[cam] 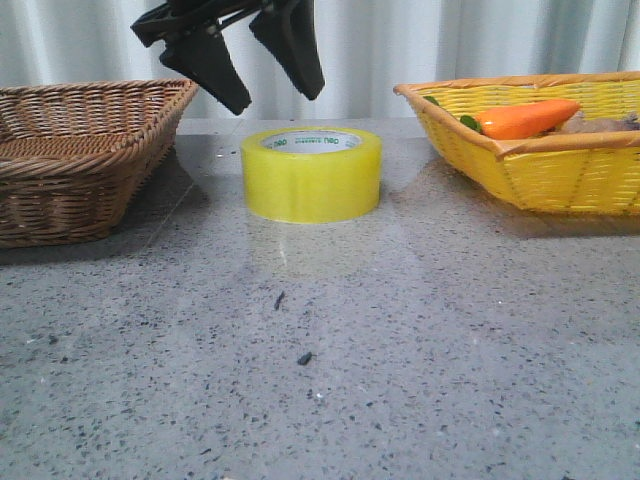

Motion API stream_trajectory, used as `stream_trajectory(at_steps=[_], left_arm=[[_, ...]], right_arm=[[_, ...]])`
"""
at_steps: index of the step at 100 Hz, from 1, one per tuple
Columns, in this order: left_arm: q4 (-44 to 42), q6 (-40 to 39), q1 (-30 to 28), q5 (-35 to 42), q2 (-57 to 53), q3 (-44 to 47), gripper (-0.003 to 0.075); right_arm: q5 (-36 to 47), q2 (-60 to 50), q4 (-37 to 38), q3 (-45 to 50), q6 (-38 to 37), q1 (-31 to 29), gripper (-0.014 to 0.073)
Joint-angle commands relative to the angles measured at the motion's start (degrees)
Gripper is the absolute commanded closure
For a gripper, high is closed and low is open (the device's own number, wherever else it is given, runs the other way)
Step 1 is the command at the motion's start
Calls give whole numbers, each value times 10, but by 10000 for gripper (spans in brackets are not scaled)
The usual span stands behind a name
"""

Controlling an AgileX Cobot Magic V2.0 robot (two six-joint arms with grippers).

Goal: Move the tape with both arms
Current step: 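Lower the left gripper onto the tape roll and grasp its rim, then carry the tape roll with the left gripper into the brown basket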

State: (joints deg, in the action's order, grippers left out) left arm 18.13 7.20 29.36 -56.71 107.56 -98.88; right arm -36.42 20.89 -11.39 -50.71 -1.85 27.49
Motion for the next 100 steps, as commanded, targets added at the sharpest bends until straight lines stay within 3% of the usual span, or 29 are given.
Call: stream_trajectory(at_steps=[1,33,45,66,81,100], left_arm=[[-1,-6,3,29,-21,-20,192],[-16,-6,3,51,15,-20,194],[-16,-6,3,52,27,-20,239],[-14,-6,3,47,46,-20,447],[4,-6,3,48,45,-22,744],[33,-6,3,47,21,-73,741]], right_arm=[[43,16,2,-13,1,1,635],[40,19,2,-13,1,1,636],[39,19,2,-13,1,1,636],[39,19,2,-13,1,1,636],[38,19,2,-13,1,1,636],[39,19,4,-13,1,1,636]])
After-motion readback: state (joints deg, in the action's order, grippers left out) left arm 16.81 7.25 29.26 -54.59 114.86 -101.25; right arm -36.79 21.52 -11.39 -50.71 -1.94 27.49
